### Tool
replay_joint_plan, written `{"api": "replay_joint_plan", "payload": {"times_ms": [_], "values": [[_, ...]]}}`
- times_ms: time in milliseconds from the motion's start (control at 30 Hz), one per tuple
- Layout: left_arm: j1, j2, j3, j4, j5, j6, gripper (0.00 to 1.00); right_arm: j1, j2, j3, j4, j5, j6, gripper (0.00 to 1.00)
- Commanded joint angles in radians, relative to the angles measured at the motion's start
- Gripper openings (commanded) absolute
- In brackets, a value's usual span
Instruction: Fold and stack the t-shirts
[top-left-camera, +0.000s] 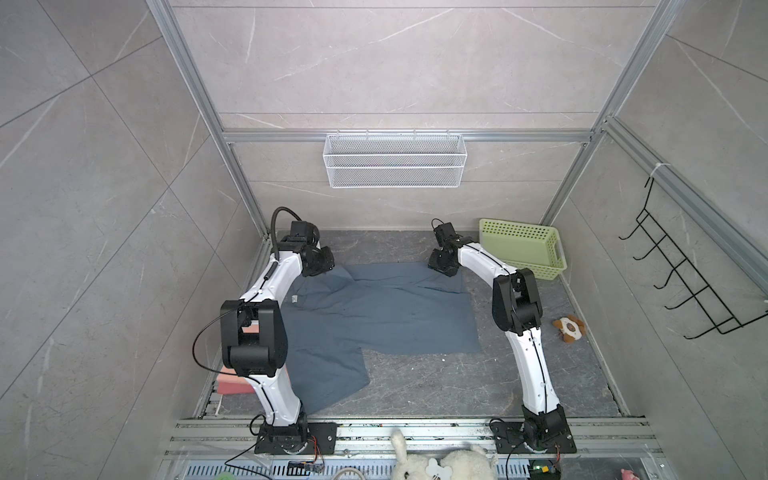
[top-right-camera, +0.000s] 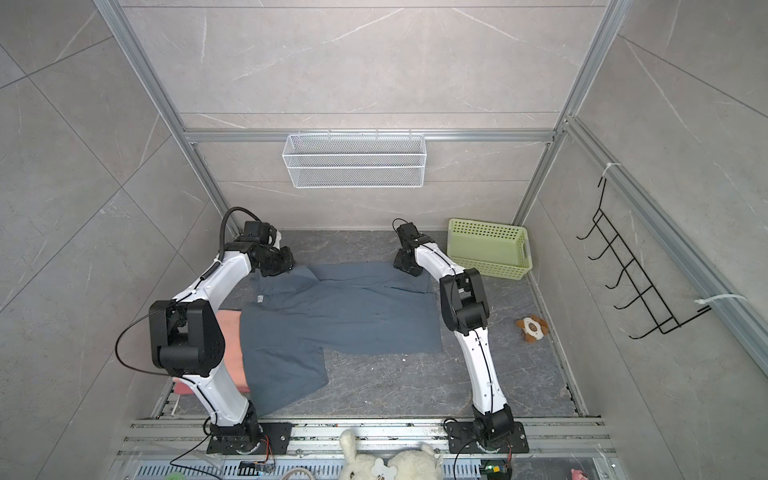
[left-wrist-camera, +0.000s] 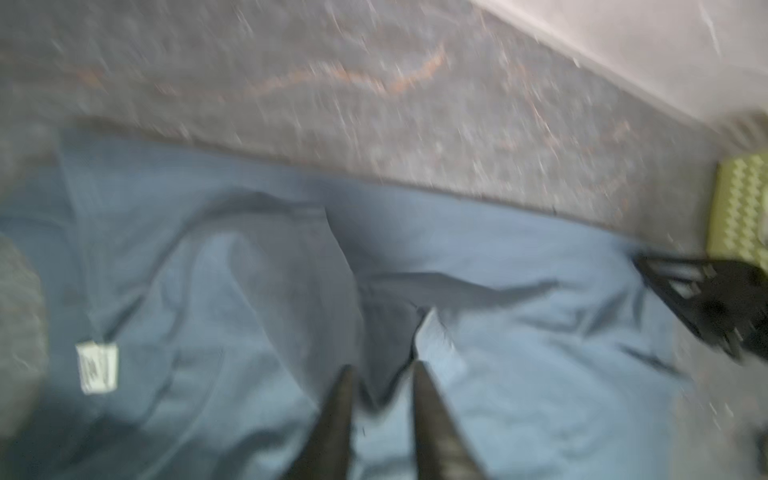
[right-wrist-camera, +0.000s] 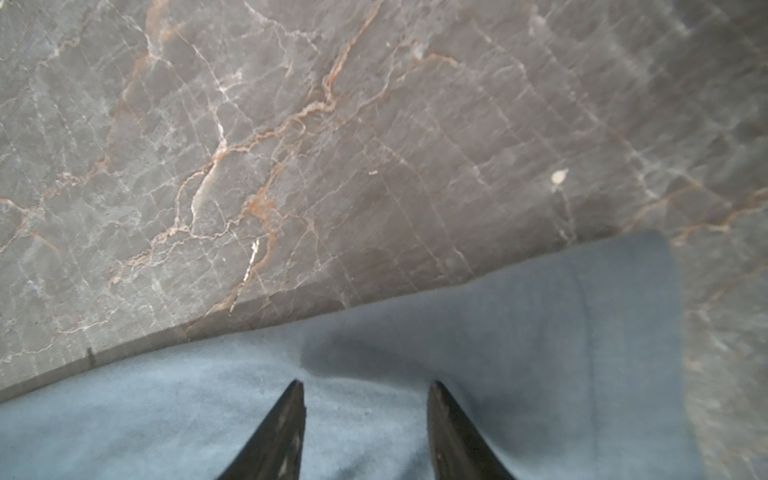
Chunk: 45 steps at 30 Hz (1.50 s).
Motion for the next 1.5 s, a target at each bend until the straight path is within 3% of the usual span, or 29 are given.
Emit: {"api": "replay_joint_plan", "payload": {"times_ms": [0, 67, 233, 433, 600, 867, 1233, 1467], "values": [[-0.004, -0.092, -0.030, -0.049, 0.074, 0.046, 0.51, -0.004, 0.033, 0.003, -0.047, 0.021, 0.018, 0.50], [0.001, -0.099, -0.039, -0.004, 0.009, 0.044, 0.56, -0.003, 0.034, 0.008, -0.049, 0.017, 0.018, 0.50], [0.015, 0.020, 0.086, -0.023, -0.052, 0.033, 0.56, -0.004, 0.033, 0.016, -0.055, 0.013, 0.019, 0.50], [0.043, 0.151, 0.133, -0.054, -0.231, -0.048, 0.55, -0.004, -0.007, -0.040, -0.024, 0.010, 0.042, 0.50], [0.086, 0.259, 0.201, -0.013, -0.161, -0.123, 0.54, -0.004, -0.034, -0.069, -0.012, -0.014, 0.059, 0.50], [0.075, 0.367, 0.323, -0.028, -0.110, -0.133, 0.54, -0.004, -0.076, -0.082, 0.016, -0.021, 0.058, 0.50], [-0.018, 0.457, 0.395, -0.082, -0.211, -0.088, 0.50, -0.004, -0.062, -0.051, 0.000, -0.030, 0.053, 0.51], [-0.032, 0.517, 0.436, -0.114, -0.253, -0.096, 0.40, -0.004, -0.071, -0.055, 0.000, -0.031, 0.046, 0.50]]}}
